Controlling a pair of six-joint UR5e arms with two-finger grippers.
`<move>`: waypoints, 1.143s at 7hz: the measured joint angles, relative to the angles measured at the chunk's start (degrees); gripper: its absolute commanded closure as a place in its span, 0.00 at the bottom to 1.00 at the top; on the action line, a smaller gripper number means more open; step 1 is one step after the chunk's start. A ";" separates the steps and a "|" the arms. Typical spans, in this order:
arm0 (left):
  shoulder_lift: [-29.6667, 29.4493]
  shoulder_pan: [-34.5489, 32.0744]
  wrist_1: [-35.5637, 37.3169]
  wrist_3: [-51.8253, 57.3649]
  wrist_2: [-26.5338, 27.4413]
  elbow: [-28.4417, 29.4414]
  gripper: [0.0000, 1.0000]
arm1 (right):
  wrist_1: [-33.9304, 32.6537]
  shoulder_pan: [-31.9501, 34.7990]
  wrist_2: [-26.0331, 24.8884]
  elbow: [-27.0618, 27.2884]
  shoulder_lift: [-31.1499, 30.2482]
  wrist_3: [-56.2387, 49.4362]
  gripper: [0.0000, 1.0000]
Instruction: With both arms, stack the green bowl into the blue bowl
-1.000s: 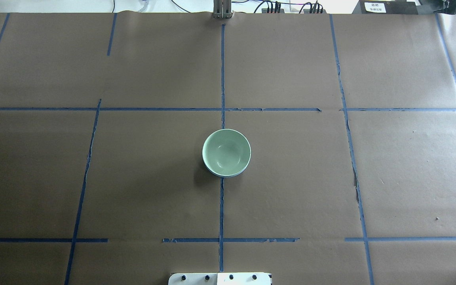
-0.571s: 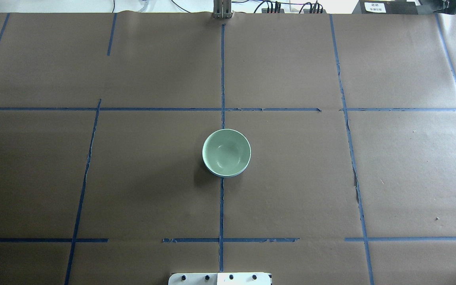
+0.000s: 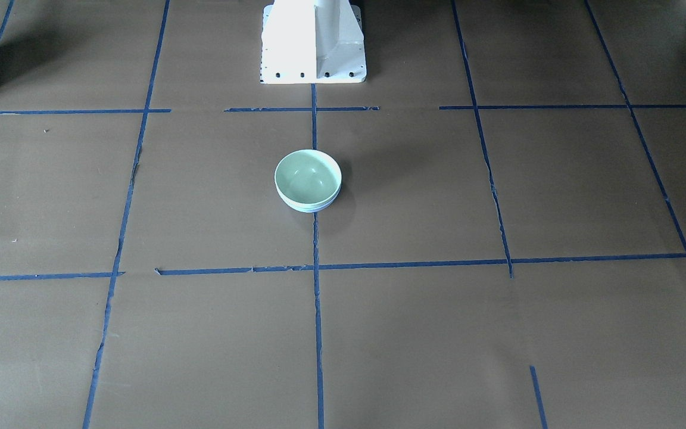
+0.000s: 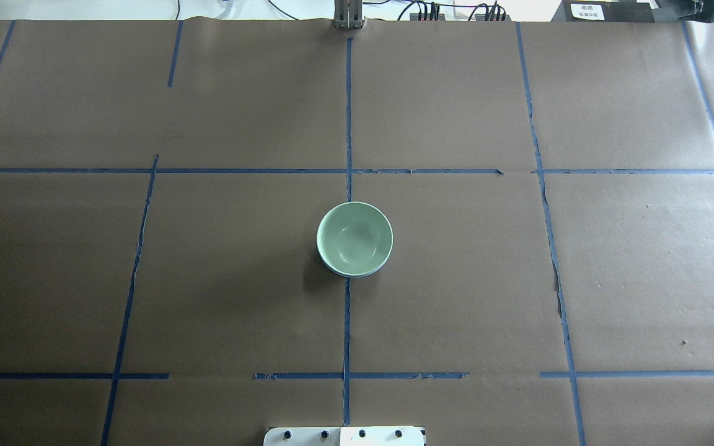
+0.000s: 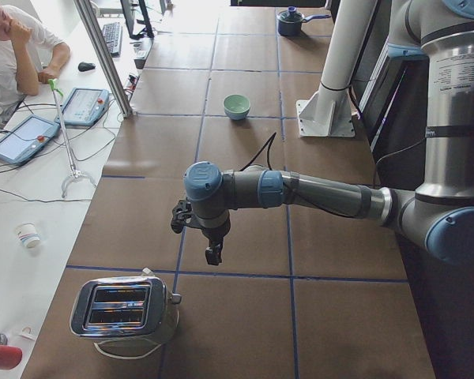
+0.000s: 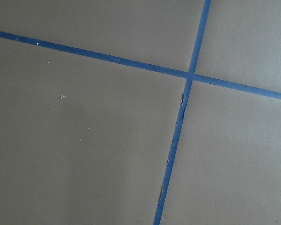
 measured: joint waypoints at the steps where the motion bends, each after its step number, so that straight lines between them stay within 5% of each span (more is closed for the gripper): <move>1: 0.04 0.04 -0.10 0.03 -0.01 -0.01 0.00 | 0.01 -0.84 -0.16 0.04 -0.10 -0.07 0.00; 8: 0.73 0.22 -0.28 0.45 -0.42 -0.80 0.00 | 0.38 -1.53 0.67 -0.16 -0.15 0.17 0.00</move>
